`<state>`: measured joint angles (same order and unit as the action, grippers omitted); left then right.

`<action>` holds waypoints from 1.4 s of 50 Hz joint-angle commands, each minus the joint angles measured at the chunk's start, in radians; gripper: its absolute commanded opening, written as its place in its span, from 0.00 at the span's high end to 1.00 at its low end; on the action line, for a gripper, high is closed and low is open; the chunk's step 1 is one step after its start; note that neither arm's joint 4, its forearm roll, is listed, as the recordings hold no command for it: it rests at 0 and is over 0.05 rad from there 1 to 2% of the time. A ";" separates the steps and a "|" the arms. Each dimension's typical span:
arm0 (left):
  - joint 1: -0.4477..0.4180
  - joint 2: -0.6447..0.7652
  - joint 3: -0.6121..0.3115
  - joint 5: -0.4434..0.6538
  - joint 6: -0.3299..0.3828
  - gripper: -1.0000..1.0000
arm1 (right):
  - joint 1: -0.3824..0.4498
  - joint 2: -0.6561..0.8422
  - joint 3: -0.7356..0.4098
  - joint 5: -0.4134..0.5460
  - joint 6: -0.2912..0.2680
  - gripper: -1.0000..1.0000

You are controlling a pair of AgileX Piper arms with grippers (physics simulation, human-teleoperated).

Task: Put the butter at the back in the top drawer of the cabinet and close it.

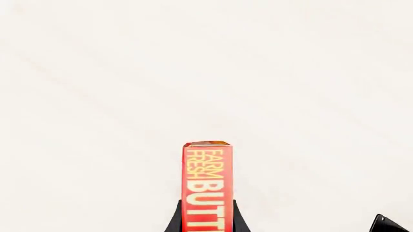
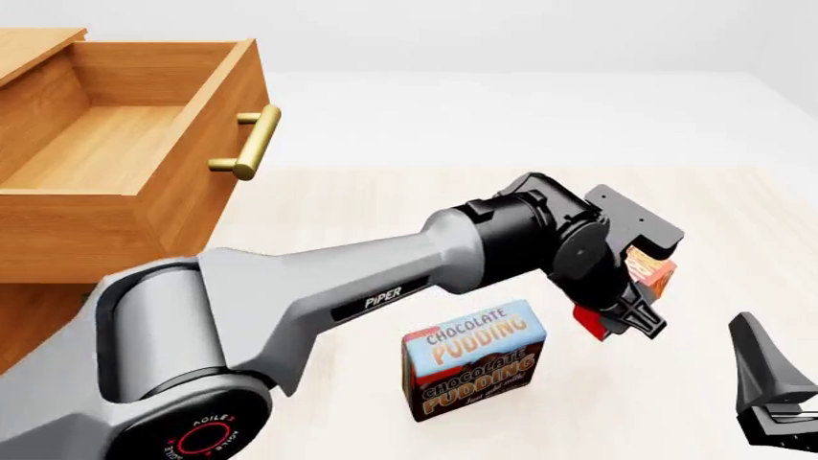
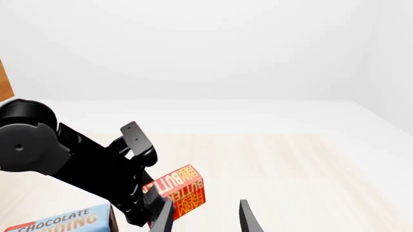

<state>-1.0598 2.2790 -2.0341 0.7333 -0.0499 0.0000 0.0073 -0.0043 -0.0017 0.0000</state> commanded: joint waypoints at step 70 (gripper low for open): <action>0.135 -0.429 0.307 0.012 0.061 1.00 | 0.000 0.000 0.000 0.000 0.000 0.00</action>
<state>-0.9557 1.9332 -1.7745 0.7520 -0.0124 0.0000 0.0073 -0.0043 -0.0017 0.0000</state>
